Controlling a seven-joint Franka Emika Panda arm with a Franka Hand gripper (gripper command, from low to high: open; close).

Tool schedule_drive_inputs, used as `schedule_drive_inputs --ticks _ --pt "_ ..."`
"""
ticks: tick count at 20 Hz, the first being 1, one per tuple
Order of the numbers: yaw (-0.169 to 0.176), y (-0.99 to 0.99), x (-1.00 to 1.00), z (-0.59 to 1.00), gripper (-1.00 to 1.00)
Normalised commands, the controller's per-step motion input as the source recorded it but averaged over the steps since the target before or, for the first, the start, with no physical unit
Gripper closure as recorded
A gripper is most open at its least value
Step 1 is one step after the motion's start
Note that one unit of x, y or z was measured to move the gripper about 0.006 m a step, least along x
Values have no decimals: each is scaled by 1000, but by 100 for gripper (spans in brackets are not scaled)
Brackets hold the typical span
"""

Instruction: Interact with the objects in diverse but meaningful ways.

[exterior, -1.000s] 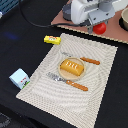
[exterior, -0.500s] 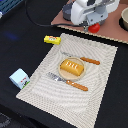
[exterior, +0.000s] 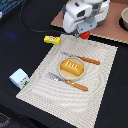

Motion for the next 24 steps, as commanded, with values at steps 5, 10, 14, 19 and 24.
schedule_drive_inputs --ticks 5,10,14,19,24 --pt "0 35 -375 -190 100" --pt "11 1 -326 238 -100" --pt "32 0 -386 500 -100" --pt "31 -19 -459 511 -100" --pt "31 -373 -473 599 -100"
